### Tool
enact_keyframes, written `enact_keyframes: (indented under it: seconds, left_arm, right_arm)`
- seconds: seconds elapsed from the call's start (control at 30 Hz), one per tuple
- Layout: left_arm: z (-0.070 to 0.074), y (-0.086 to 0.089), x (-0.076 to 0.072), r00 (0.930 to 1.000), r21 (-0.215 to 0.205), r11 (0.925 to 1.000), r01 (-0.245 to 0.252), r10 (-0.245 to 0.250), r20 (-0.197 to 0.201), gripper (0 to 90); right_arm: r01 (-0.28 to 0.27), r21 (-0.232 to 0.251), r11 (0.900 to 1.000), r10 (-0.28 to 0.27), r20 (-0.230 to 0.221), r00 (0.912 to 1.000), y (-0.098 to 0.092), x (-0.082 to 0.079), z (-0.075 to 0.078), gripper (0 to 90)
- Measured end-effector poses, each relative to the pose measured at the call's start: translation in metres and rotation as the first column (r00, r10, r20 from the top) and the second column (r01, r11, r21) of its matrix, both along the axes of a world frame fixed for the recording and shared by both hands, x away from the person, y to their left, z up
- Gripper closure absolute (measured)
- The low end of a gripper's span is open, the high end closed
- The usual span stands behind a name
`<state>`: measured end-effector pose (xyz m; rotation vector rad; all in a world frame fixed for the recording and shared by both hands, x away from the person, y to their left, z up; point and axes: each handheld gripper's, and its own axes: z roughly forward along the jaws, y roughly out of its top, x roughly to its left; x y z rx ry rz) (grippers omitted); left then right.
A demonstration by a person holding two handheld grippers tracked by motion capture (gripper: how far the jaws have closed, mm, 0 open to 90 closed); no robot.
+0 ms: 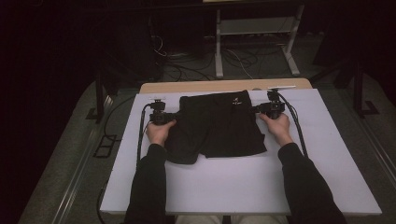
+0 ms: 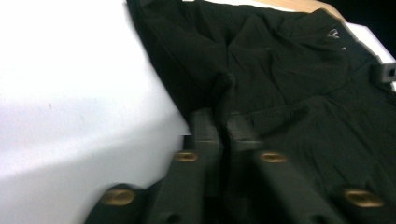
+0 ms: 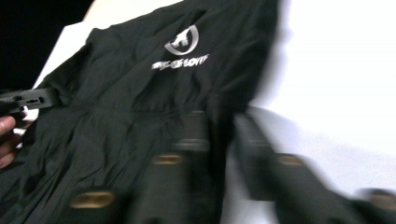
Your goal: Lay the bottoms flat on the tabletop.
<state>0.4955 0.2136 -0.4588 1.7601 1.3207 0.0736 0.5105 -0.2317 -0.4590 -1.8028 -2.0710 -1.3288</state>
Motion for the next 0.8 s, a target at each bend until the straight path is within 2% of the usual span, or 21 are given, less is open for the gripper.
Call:
enact_keyframes:
  seconds: [0.03, 0.07, 0.1, 0.17, 0.2, 0.27, 0.33, 0.37, 0.43, 0.5, 0.53, 0.67, 0.73, 0.77, 0.8]
  left_arm:
    - [0.002, -0.001, 0.002, 1.0000, 0.006, 1.0000, -0.001, 0.001, -0.008, 86.8]
    - [0.007, -0.002, 0.006, 0.9999, 0.029, 0.9994, -0.016, 0.016, -0.005, 87.2]
    - [0.007, -0.002, 0.006, 0.9999, 0.029, 0.9994, -0.016, 0.016, -0.005, 87.2]
    - [0.015, -0.005, 0.012, 0.9996, 0.048, 0.9985, -0.027, 0.027, 0.008, 87.3]
    - [0.015, -0.005, 0.012, 0.9996, 0.048, 0.9985, -0.027, 0.027, 0.008, 87.3]
    - [0.019, -0.008, 0.017, 0.9997, 0.066, 0.9976, -0.023, 0.022, 0.012, 87.3]
    - [0.023, -0.014, 0.021, 0.9992, 0.089, 0.9958, -0.018, 0.015, 0.038, 87.3]
    - [0.023, -0.014, 0.021, 0.9992, 0.089, 0.9958, -0.018, 0.015, 0.038, 87.3]
    - [0.026, -0.017, 0.023, 0.9976, 0.106, 0.9941, -0.023, 0.016, 0.067, 87.3]
    - [0.027, -0.017, 0.025, 0.9967, 0.096, 0.9949, -0.032, 0.024, 0.078, 87.1]
    - [0.026, -0.017, 0.025, 0.9956, 0.113, 0.9922, -0.053, 0.044, 0.083, 87.0]
    - [0.025, -0.018, 0.025, 0.9957, 0.111, 0.9927, -0.047, 0.038, 0.084, 86.2]
    - [0.025, -0.019, 0.024, 0.9971, 0.102, 0.9943, -0.033, 0.026, 0.072, 85.1]
    - [0.025, -0.020, 0.023, 0.9976, 0.105, 0.9939, -0.032, 0.025, 0.065, 75.6]
    - [0.025, -0.019, 0.023, 0.9979, 0.100, 0.9943, -0.036, 0.030, 0.057, 75.6]
  right_arm:
    - [0.009, -0.008, 1.000, -0.009, -0.003, 0.9999, -0.001, 0.002, 0.002, 87.8]
    - [0.025, -0.025, 0.999, -0.025, -0.007, 0.9997, -0.002, 0.007, 0.009, 88.0]
    - [0.025, -0.025, 0.999, -0.025, -0.007, 0.9997, -0.002, 0.007, 0.009, 88.0]
    - [0.032, -0.070, 0.997, -0.032, 0.002, 0.9995, -0.002, 0.015, 0.020, 88.2]
    - [0.032, -0.070, 0.997, -0.032, 0.002, 0.9995, -0.002, 0.015, 0.020, 88.2]
    - [0.040, -0.100, 0.994, -0.039, 0.008, 0.9992, 0.000, 0.019, 0.027, 88.2]
    - [0.047, -0.142, 0.989, -0.046, 0.011, 0.9989, 0.002, 0.023, 0.032, 88.2]
    - [0.047, -0.142, 0.989, -0.046, 0.011, 0.9989, 0.002, 0.023, 0.032, 88.2]
    - [0.050, -0.165, 0.985, -0.047, 0.021, 0.9987, 0.004, 0.024, 0.034, 88.2]
    - [0.065, -0.177, 0.982, -0.060, 0.034, 0.9976, 0.003, 0.023, 0.034, 88.2]
    - [0.071, -0.182, 0.981, -0.066, 0.036, 0.9972, 0.003, 0.023, 0.034, 88.2]
    - [0.081, -0.187, 0.979, -0.072, 0.052, 0.9960, 0.003, 0.023, 0.032, 88.1]
    - [0.081, -0.186, 0.979, -0.072, 0.058, 0.9958, 0.004, 0.023, 0.030, 88.0]
    - [0.078, -0.159, 0.984, -0.071, 0.052, 0.9961, 0.005, 0.022, 0.028, 86.9]
    - [0.078, -0.159, 0.984, -0.071, 0.052, 0.9961, 0.005, 0.022, 0.028, 86.9]
